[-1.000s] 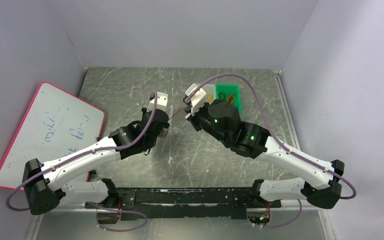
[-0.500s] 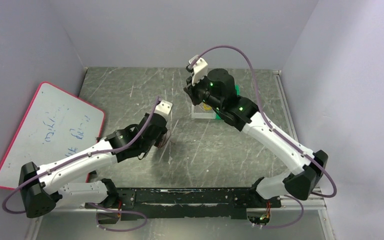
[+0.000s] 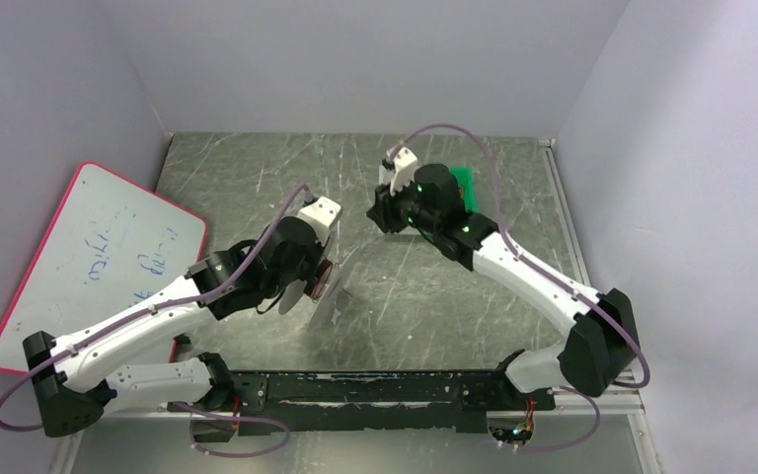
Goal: Wrap the cables
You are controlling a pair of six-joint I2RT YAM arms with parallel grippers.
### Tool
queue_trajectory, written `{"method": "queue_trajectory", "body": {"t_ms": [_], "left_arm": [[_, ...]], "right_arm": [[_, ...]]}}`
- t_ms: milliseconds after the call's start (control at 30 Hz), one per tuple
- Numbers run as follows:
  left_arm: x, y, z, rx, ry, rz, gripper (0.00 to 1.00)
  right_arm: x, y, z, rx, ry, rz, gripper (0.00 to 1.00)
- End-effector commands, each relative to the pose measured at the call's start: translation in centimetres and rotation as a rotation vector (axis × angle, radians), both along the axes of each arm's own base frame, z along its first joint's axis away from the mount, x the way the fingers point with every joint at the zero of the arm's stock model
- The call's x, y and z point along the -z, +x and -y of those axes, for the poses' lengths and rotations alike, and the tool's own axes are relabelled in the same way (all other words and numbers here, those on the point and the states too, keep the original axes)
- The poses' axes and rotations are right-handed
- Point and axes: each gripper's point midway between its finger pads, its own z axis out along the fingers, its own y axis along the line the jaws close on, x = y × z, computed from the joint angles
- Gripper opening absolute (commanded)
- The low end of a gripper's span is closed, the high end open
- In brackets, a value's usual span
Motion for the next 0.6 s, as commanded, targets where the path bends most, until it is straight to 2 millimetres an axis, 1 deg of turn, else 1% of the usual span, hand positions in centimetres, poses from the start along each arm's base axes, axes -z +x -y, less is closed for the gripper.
{"method": "queue_trajectory", "body": {"t_ms": [0,100,133,167,200,233,367,467,567], "left_arm": [[-5.9,-0.3,0.4,0.025,-0.122,0.075,0.07],[-7.6,-0.1,0.2,0.007,-0.142,0.096,0.07],[-8.1,-0.1,0.0,-0.001,-0.148,0.099,0.07],[-8.7,0.0,0.0,-0.006,-0.158,0.106,0.07],[-9.3,0.0,0.0,-0.012,-0.168,0.113,0.07],[-9.8,0.1,-0.1,-0.017,-0.179,0.122,0.07],[-11.7,0.1,-0.1,-0.023,-0.229,0.145,0.07],[-12.9,-0.1,0.1,-0.010,-0.259,0.152,0.07],[-13.6,-0.3,0.4,0.012,-0.280,0.154,0.07]], "right_arm": [[1.8,-1.8,1.2,0.023,0.095,-0.050,0.38],[4.4,-3.4,1.9,0.023,0.115,-0.103,0.44],[5.7,-4.0,2.2,0.025,0.116,-0.128,0.45],[5.7,-4.3,2.4,0.031,0.136,-0.135,0.46],[7.0,-5.1,2.6,0.029,0.141,-0.159,0.47],[7.4,-5.7,2.6,0.014,0.159,-0.169,0.48],[8.0,-8.0,2.4,-0.071,0.215,-0.168,0.51],[7.8,-9.4,2.3,-0.144,0.230,-0.135,0.54],[7.2,-10.5,1.9,-0.225,0.242,-0.109,0.59]]}}
